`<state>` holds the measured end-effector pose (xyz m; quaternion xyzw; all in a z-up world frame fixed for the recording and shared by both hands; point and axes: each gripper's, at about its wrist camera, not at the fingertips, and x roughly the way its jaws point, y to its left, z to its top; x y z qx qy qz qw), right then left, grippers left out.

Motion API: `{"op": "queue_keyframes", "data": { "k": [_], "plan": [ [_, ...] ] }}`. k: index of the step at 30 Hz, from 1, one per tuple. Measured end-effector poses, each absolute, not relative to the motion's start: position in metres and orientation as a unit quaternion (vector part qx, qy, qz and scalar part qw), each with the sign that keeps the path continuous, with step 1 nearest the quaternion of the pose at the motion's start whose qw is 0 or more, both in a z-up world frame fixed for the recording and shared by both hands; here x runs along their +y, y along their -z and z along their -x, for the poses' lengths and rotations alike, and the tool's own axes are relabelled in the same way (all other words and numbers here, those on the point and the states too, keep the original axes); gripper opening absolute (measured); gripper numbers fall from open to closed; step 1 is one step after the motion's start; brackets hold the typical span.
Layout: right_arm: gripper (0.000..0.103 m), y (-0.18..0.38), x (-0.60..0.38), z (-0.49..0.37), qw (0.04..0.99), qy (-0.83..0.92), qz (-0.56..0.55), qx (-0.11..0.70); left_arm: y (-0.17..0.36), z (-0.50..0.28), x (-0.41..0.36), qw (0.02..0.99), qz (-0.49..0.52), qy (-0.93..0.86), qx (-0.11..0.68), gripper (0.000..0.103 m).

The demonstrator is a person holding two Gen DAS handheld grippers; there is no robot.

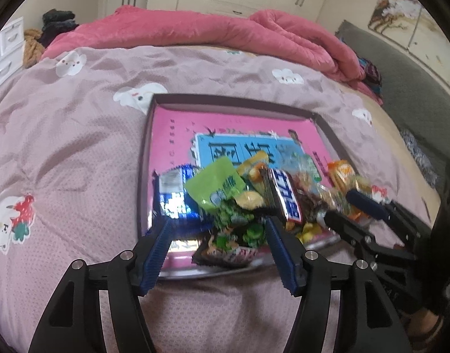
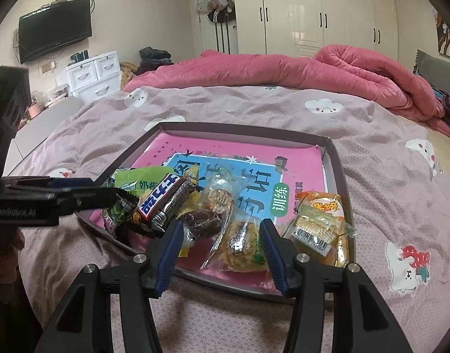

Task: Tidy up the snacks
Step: 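Lower both snacks into the tray and open both grippers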

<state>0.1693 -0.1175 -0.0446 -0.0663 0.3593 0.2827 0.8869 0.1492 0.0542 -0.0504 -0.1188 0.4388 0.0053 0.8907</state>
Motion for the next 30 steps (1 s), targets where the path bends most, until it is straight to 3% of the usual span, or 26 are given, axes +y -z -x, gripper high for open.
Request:
{"op": "queue_keyframes", "data": {
  "k": [22, 30],
  "plan": [
    [0.054, 0.044, -0.118, -0.168, 0.89, -0.279, 0.064, 0.354, 0.065, -0.156, 0.052, 0.883, 0.127, -0.004, 0.451, 0.067],
    [0.061, 0.032, -0.125, -0.162, 0.9, -0.266, 0.057, 0.34, 0.054, -0.151, 0.048, 0.887, 0.122, -0.003, 0.446, 0.067]
  ]
}}
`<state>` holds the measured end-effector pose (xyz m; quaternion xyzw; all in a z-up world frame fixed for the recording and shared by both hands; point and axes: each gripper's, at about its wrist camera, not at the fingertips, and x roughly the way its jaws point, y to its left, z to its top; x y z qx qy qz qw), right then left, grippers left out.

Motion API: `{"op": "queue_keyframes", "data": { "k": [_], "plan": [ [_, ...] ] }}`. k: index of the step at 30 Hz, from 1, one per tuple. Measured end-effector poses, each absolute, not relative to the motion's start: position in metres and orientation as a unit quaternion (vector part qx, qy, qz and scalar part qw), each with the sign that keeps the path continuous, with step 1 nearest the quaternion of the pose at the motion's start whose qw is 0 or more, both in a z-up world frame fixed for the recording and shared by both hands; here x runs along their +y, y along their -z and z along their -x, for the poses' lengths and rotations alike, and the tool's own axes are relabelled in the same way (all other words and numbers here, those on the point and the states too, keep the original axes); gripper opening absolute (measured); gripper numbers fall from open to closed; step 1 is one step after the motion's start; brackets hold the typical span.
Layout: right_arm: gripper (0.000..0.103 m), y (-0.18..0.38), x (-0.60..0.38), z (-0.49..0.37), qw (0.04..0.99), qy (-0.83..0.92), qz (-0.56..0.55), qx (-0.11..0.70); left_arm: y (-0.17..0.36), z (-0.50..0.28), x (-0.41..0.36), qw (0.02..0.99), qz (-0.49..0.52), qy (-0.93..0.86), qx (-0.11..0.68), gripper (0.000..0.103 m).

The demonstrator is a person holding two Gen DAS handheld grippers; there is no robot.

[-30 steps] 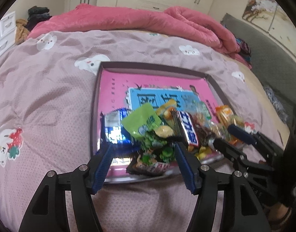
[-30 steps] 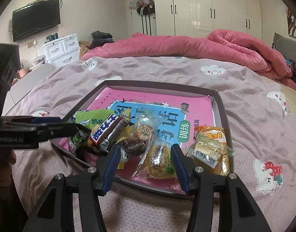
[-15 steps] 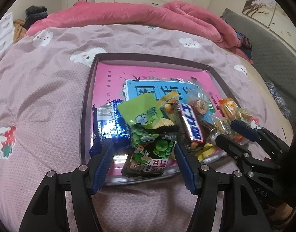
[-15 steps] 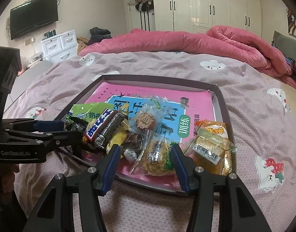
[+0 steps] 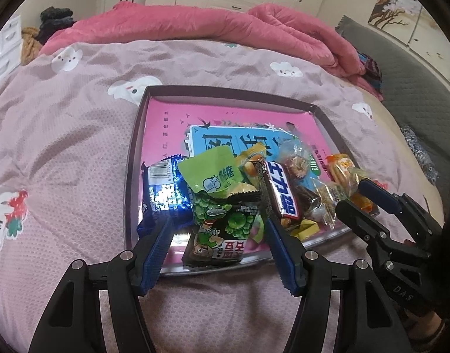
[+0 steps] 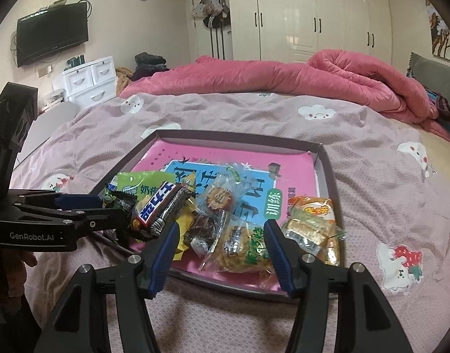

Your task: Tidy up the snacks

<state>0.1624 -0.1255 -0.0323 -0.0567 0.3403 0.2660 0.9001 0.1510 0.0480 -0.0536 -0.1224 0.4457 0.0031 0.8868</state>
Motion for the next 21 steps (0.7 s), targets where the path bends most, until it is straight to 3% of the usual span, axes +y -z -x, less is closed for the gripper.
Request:
{"op": "queue_keyframes", "data": {
  "k": [4, 15, 21],
  "plan": [
    [0.069, 0.026, -0.131, -0.159, 0.906, -0.253, 0.05, 0.335, 0.046, -0.146, 0.046, 0.889, 0.119, -0.008, 0.442, 0.073],
    [0.09, 0.01, -0.153, -0.143, 0.916, -0.212, 0.018, 0.341, 0.032, -0.119, 0.035, 0.892, 0.106, -0.022, 0.439, 0.079],
    [0.095, 0.013, -0.165, -0.129, 0.905, -0.197, -0.017, 0.376, 0.029, -0.09, 0.029, 0.892, 0.115, -0.042, 0.436, 0.079]
  ]
}}
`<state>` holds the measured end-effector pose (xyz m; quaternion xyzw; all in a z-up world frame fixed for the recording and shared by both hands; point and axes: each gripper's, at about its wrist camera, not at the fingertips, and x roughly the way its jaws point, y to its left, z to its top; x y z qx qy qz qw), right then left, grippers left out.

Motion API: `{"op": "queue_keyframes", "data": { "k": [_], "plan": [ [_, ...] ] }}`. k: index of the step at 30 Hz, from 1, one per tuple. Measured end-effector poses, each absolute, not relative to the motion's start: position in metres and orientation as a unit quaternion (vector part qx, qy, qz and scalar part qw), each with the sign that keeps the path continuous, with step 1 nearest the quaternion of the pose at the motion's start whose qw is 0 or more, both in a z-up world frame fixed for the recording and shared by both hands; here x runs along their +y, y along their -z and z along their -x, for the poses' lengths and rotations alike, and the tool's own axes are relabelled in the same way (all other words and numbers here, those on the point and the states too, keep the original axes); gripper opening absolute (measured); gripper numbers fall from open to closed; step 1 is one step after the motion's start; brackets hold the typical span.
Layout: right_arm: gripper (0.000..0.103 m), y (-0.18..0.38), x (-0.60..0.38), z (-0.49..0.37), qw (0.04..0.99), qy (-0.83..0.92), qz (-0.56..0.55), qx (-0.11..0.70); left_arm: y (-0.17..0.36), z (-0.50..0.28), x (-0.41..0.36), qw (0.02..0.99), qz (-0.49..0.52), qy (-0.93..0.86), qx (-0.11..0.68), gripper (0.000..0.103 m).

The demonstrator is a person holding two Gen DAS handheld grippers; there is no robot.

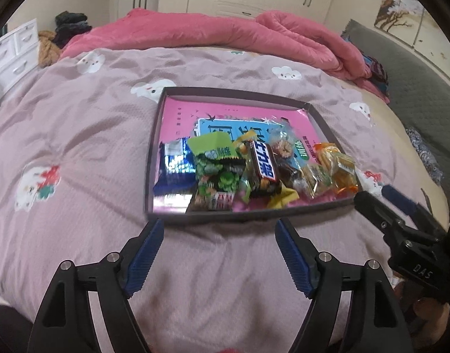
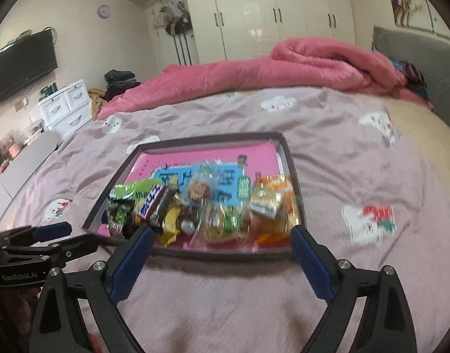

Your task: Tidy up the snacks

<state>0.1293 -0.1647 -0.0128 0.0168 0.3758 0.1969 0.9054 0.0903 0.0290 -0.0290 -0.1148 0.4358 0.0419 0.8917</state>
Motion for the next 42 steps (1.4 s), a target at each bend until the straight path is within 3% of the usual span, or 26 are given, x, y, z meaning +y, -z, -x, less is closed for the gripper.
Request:
{"op": "queue_keyframes", "data": {
  "k": [15, 42],
  "plan": [
    [0.097, 0.007, -0.165, -0.082, 0.906, -0.191, 0.0, 0.379, 0.027, -0.057, 0.02, 0.894, 0.121, -0.058, 0.428, 0.08],
    [0.097, 0.009, -0.165, -0.085, 0.904, -0.193, -0.002, 0.382, 0.028, -0.058, 0.021, 0.893, 0.12, -0.059, 0.43, 0.08]
  ]
}}
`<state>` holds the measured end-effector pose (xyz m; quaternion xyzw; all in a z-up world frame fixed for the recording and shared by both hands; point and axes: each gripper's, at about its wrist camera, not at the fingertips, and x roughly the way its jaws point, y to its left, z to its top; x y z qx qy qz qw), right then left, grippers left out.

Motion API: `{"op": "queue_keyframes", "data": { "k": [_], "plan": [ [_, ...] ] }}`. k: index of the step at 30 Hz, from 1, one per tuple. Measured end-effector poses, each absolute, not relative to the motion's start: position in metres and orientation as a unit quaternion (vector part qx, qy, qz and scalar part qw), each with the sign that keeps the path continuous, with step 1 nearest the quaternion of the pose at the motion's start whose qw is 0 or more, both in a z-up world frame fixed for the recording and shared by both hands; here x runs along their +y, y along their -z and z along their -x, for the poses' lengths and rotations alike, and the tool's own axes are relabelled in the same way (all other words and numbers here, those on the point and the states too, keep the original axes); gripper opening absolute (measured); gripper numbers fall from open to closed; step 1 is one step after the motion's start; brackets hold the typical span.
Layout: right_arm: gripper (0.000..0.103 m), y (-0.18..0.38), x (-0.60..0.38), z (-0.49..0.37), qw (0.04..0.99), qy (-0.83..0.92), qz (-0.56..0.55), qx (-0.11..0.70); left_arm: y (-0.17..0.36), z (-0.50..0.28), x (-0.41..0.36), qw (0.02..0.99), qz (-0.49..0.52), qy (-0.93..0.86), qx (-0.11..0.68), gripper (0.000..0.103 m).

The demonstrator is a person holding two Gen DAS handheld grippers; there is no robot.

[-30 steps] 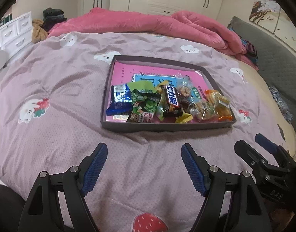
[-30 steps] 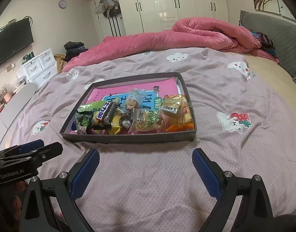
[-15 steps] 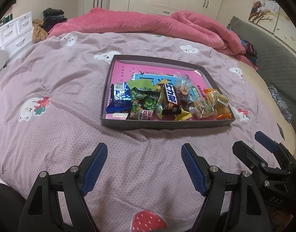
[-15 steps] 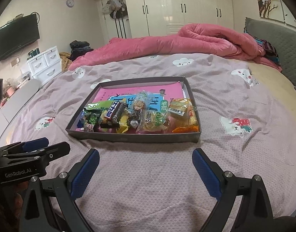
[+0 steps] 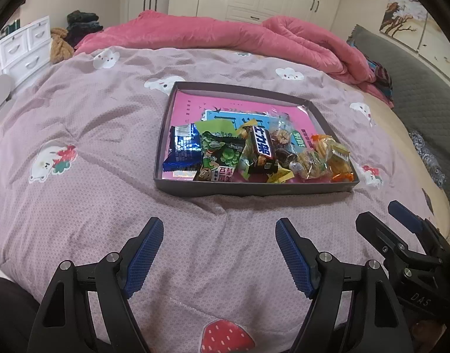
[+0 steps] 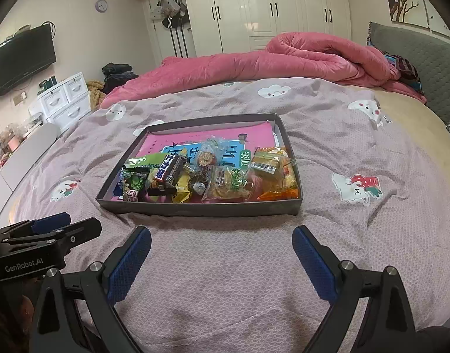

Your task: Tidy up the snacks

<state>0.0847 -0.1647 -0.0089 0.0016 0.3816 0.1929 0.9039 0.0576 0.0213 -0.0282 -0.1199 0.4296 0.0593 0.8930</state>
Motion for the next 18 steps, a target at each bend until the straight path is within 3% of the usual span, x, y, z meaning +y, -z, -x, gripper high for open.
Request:
{"op": "queue_keyframes", "data": {
  "k": [18],
  "plan": [
    [0.097, 0.0105, -0.1662, -0.0865, 0.903, -0.191, -0.004, 0.386, 0.0272, -0.0572, 0.0185, 0.893, 0.113, -0.063, 0.432, 0.08]
  ]
}}
